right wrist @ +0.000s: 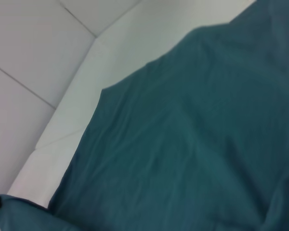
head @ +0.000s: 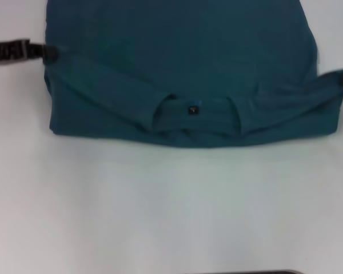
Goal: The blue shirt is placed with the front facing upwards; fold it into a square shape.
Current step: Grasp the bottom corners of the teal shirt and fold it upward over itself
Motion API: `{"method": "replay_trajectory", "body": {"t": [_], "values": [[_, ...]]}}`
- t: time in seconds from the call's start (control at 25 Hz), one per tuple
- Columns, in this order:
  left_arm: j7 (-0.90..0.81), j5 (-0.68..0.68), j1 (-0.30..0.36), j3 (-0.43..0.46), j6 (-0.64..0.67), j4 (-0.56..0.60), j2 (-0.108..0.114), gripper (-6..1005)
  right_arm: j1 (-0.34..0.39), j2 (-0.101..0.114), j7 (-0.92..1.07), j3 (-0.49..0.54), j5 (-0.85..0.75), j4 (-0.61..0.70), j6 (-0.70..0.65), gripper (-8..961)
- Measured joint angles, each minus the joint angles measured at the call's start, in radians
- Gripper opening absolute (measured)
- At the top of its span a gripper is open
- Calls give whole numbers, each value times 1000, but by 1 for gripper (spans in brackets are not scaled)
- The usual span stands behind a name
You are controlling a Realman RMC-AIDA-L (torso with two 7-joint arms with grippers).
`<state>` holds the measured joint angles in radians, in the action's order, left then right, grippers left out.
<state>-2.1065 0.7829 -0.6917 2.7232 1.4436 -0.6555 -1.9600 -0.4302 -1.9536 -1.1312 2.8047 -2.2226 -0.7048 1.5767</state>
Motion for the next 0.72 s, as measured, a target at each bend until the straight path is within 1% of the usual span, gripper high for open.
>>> {"method": "replay_trajectory", "body": {"t": [0.12, 0.28, 0.44, 0.72], "values": [[-9, 1, -30, -5, -69, 11, -6, -1, -36, -12, -3, -8, 0, 6, -69, 57], [-10, 19, -66, -5, -144, 44, -7, -1, -78, -22, -9, -56, 0, 23, -168, 57], [-10, 28, -93, -10, -210, 73, -9, 0, -123, -18, -17, -101, 0, 76, -262, 57], [-8, 52, -124, -12, -310, 86, -27, 0, -172, -20, -21, -150, -1, 92, -385, 57]]}}
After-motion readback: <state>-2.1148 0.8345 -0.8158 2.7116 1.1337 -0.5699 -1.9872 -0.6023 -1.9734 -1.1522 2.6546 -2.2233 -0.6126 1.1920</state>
